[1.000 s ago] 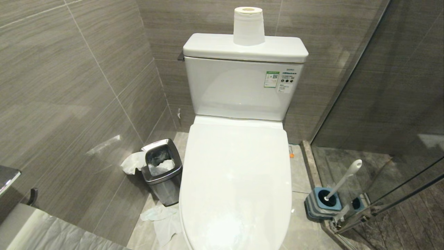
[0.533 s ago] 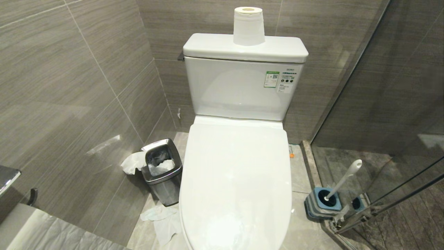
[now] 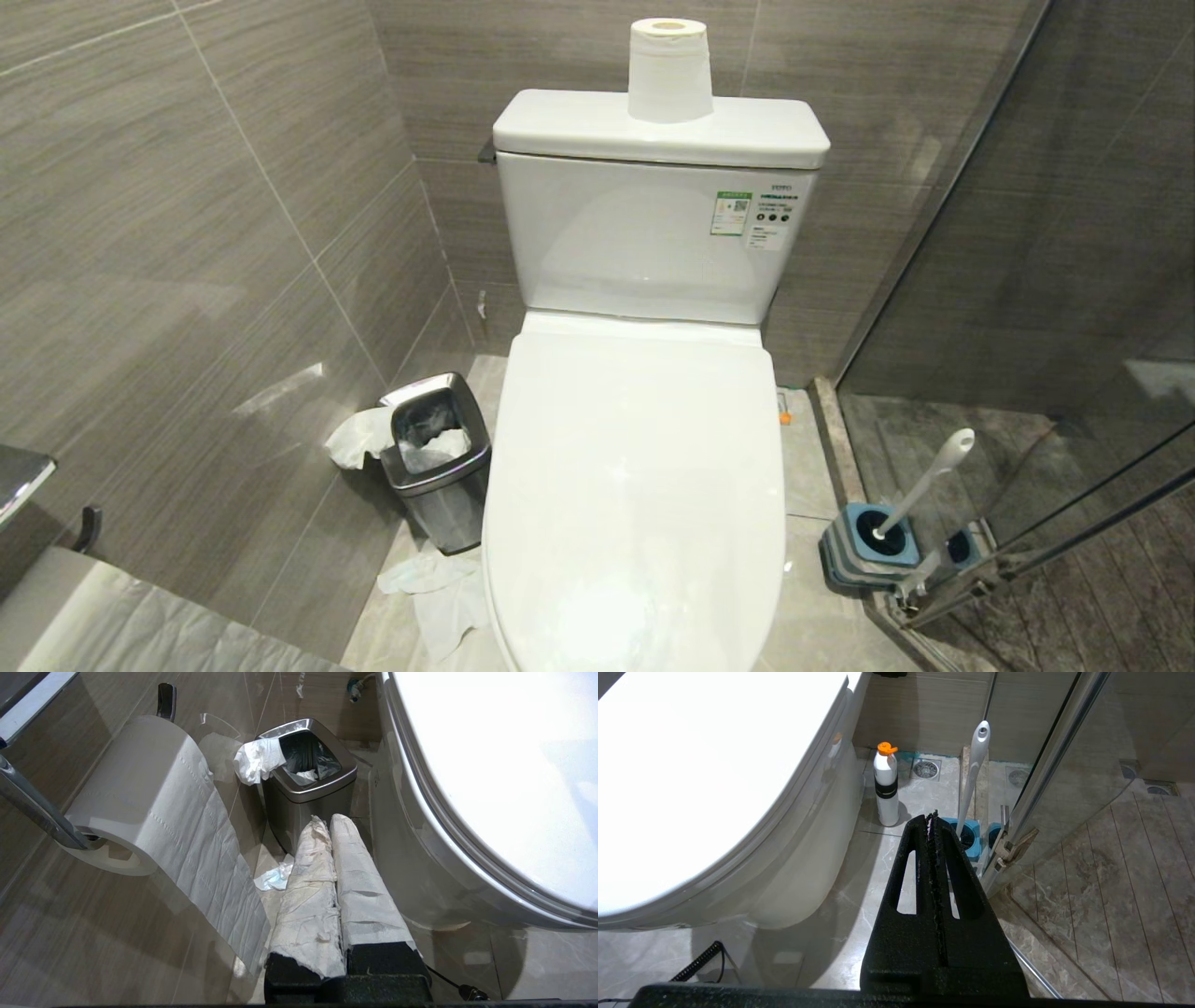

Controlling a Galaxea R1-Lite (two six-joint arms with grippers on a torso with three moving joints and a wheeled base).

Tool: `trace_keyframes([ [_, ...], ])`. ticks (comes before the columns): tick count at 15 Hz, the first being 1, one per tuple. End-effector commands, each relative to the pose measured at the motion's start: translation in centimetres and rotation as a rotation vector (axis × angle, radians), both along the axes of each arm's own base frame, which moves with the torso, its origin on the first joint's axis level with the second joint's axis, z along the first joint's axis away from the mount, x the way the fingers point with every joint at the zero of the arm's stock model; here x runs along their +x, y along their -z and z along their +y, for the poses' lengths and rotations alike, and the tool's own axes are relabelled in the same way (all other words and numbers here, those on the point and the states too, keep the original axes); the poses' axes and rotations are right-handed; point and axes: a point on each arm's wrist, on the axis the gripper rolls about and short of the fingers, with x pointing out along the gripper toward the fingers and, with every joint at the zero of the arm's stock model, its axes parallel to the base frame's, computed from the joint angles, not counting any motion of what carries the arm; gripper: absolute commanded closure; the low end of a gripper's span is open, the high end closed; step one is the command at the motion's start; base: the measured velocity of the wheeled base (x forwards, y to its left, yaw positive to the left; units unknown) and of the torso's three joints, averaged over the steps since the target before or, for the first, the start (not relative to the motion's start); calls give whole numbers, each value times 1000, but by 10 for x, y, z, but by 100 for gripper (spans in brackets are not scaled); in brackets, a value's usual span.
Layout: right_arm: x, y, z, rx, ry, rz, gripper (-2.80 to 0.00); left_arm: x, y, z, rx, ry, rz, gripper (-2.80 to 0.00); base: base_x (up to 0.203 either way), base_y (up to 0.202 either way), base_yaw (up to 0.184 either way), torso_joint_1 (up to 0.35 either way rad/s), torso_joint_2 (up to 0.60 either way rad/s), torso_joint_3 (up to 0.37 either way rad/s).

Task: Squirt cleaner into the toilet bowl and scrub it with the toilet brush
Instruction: Use the left hand to lift the toilet lid slightly

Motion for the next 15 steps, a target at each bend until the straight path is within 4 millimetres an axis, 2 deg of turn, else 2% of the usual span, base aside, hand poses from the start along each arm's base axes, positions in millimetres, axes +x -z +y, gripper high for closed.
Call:
trace_keyframes([
  [1, 0, 0, 0, 0, 0, 0, 0, 0, 0, 0, -1, 0, 2, 0, 0, 0, 0, 0, 0, 0],
  [15, 0, 0, 0, 0, 0, 0, 0, 0, 0, 0, 2, 0, 2, 0, 0, 0, 0, 0, 0, 0],
])
